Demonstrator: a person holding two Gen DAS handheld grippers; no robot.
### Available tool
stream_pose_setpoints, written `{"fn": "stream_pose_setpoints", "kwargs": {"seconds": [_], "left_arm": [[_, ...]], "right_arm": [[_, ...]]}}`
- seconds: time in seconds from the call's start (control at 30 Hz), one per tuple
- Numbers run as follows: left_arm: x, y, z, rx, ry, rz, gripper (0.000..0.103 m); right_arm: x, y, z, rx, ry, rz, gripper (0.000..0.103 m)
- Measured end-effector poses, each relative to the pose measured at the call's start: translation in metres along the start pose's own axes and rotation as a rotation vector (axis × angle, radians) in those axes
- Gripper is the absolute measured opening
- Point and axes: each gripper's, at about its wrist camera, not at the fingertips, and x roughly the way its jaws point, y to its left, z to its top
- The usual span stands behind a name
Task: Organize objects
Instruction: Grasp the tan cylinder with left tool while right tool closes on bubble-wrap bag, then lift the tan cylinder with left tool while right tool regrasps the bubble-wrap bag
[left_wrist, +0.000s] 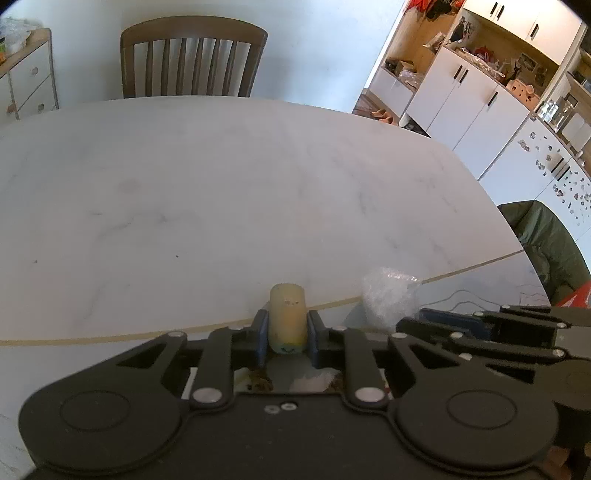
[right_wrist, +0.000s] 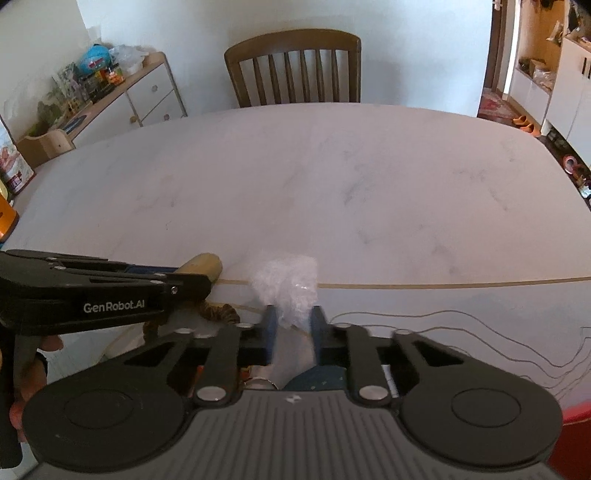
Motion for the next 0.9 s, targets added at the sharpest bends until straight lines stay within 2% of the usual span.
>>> {"fn": "stream_pose_setpoints", "kwargs": {"seconds": [0.43,0.67,0.9], "left_arm": [[-0.039,-0.009,-0.001,0.006,-0.035,-0.008,0.019],[-0.071,-0.019,0.0,0.005,-0.069,-0.032,0.018],[-0.101,-0.031,-0.008,0.027,-0.102,-0.068,0.019]], "right_arm": [[-0.045,-0.003,-0.001,0.024,-0.067,-0.008,0.001],[-0.084,-0.007,-0.01,0.043,-0.114,0.016,0.0],[-0.103,-0.011,-0.026,0.013,-0.104,0.042,0.001]]}}
